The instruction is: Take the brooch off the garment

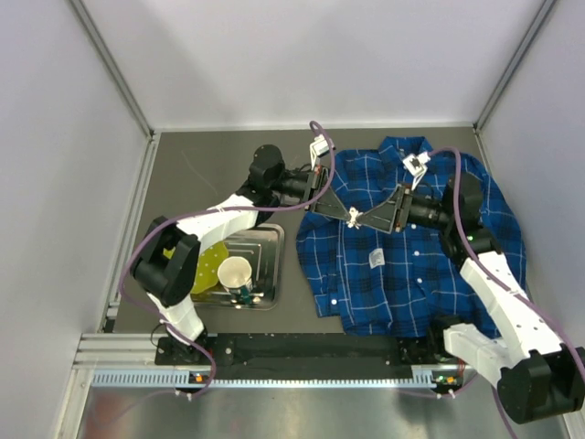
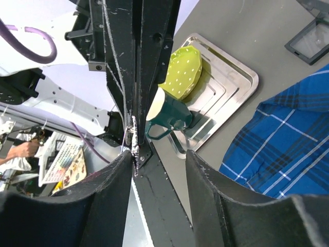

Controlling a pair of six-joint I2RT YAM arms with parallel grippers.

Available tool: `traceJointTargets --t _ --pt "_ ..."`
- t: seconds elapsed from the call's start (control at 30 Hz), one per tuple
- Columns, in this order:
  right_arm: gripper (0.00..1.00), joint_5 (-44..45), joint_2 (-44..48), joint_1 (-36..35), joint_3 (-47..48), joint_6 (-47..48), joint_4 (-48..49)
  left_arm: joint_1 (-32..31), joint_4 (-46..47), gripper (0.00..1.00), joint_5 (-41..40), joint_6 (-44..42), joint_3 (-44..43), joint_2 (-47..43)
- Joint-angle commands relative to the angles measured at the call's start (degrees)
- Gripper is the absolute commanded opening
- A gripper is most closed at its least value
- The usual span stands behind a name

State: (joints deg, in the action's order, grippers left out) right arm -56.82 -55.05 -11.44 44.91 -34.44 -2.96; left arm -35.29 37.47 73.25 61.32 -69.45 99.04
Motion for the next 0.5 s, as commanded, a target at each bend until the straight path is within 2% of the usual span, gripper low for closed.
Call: traceJointTargets --t 0.0,0.07,0.17,0.27,0.37,0.43,0.47 --pt "0.46 4.77 3.36 0.10 -0.43 -0.11 -0.02 -0.04 21.56 0.00 2.42 13.54 1.25 0.89" --pt "0.46 6.01 4.51 0.10 -0.52 -0.02 -1.42 -0.04 29.45 0.00 3.03 19.50 1.86 2.03" --pt "0.46 9.08 6.18 0.10 -0.08 0.24 -3.10 0.13 36.24 0.00 3.74 26.71 2.13 3.96" --pt "0.47 13.56 7.58 0.10 1.93 3.13 -8.80 0.04 43.20 0.00 3.13 31.91 2.04 5.10" --pt "0.49 16.03 8.55 0.10 3.52 4.29 -11.71 0.04 43.83 0.00 2.60 31.76 2.13 5.02" --pt "0.50 15.86 8.64 0.10 4.57 4.03 -11.72 0.13 39.01 0.00 2.16 29.22 2.39 4.05" --pt "0.51 15.51 8.38 0.19 4.93 3.76 -11.72 -0.04 35.68 0.00 1.72 24.60 2.48 3.53"
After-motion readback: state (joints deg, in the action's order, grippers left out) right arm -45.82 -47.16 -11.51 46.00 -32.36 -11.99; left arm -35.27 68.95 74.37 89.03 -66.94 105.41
